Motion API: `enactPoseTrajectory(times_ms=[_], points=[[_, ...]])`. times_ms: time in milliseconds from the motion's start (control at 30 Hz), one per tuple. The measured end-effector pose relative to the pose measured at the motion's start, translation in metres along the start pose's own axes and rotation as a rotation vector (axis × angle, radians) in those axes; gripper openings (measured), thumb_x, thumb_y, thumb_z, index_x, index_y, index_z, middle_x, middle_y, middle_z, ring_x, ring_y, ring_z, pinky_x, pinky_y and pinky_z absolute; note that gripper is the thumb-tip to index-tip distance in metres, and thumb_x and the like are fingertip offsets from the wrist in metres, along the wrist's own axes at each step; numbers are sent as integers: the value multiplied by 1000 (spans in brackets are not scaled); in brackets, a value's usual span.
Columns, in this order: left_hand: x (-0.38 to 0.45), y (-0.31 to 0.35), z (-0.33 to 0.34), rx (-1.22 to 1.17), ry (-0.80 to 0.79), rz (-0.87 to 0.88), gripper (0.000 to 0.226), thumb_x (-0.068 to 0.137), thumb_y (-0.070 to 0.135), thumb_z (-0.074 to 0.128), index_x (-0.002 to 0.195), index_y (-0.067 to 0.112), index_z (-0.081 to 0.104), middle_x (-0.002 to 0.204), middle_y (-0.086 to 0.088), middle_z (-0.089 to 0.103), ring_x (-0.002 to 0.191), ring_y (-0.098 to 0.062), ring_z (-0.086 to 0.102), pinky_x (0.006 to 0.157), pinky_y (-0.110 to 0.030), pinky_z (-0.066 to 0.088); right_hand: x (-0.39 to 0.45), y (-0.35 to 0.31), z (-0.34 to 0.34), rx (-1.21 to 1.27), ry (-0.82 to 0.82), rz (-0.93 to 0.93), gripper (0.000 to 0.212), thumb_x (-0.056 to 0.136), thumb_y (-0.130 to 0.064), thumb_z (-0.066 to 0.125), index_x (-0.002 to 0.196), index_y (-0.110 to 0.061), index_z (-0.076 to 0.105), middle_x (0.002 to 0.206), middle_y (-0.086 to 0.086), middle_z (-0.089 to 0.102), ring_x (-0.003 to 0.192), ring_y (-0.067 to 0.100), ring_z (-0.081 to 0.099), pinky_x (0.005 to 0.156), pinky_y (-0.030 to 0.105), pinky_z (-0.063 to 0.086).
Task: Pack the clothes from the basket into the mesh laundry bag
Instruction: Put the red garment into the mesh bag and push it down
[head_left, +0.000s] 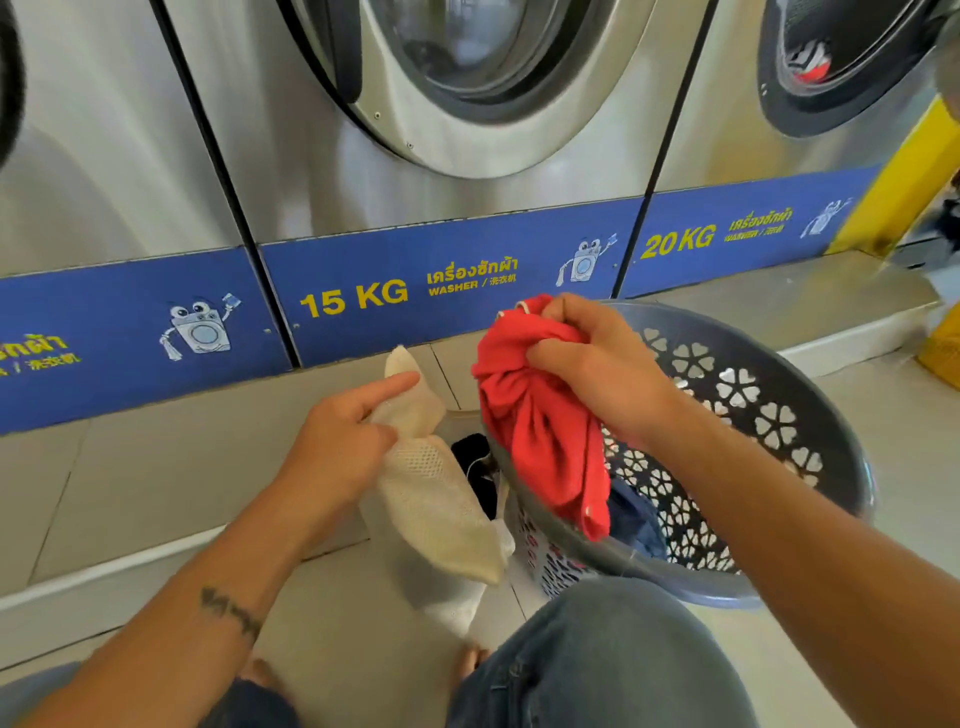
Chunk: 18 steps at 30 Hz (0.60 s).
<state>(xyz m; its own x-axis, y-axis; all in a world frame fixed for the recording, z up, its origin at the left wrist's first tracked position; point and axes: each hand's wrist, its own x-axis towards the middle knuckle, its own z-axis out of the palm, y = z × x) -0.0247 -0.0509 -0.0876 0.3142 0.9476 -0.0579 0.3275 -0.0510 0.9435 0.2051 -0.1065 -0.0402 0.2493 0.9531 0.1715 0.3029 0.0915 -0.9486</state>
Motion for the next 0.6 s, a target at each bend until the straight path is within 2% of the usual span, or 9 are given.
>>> enactPoseTrajectory(times_ms=[133,200,267,333,400,467,500,533,600], points=[[-10,21,-15,-185,-12,67,70,78,-11,51,98,53,70,113,10,69,91,-11,67,76,-30,50,-15,-9,49,-162,-16,-103,22,78,-9,70,70,-24,56,66,-14,58,57,-3,50,59,19,42],[-15,26,-18,-215,-33,88,71,77,-13,49,98,51,71,116,6,69,97,-12,67,78,-30,50,-24,-1,75,-363,-243,-108,19,81,-9,66,77,-27,63,73,-15,65,66,-8,56,65,21,42],[-17,27,-18,-208,-32,92,73,77,-15,48,95,52,71,118,1,67,101,-18,65,85,-35,51,-28,9,87,-474,-544,-5,27,86,2,54,98,-14,72,90,-7,70,81,3,60,74,26,44],[-19,25,-20,-189,-26,87,72,76,-15,47,91,52,72,120,-1,65,102,-19,63,90,-38,49,-28,10,83,-348,-675,153,40,87,13,43,111,-7,69,96,-4,68,83,2,61,77,23,48],[-19,23,-25,-167,-10,80,70,76,-12,46,92,51,70,121,2,64,100,-15,62,88,-34,49,-25,9,73,-116,-557,269,47,85,17,37,107,-14,67,98,-3,71,79,-1,66,68,18,50],[-18,23,-30,-160,16,75,69,76,-10,46,93,52,70,117,10,62,97,-7,60,78,-25,47,-17,12,55,-80,-200,205,43,82,16,44,100,-20,62,99,2,71,78,12,66,63,21,50],[-18,23,-32,-163,23,74,69,76,-10,45,95,50,71,114,13,61,98,-3,58,76,-22,45,-12,18,42,-150,-42,143,44,80,14,52,106,-22,59,104,4,68,84,17,64,64,23,51],[-18,23,-33,-168,23,72,68,75,-11,44,98,48,71,111,15,60,98,0,58,76,-20,44,-8,24,32,-270,2,118,54,78,9,62,119,-25,54,113,5,61,94,20,60,70,28,52],[-19,24,-31,-167,9,74,68,75,-13,41,106,39,71,107,18,61,96,4,57,75,-16,44,-5,41,22,-339,-137,288,85,74,1,75,144,-30,37,130,4,51,114,22,54,85,35,51]])
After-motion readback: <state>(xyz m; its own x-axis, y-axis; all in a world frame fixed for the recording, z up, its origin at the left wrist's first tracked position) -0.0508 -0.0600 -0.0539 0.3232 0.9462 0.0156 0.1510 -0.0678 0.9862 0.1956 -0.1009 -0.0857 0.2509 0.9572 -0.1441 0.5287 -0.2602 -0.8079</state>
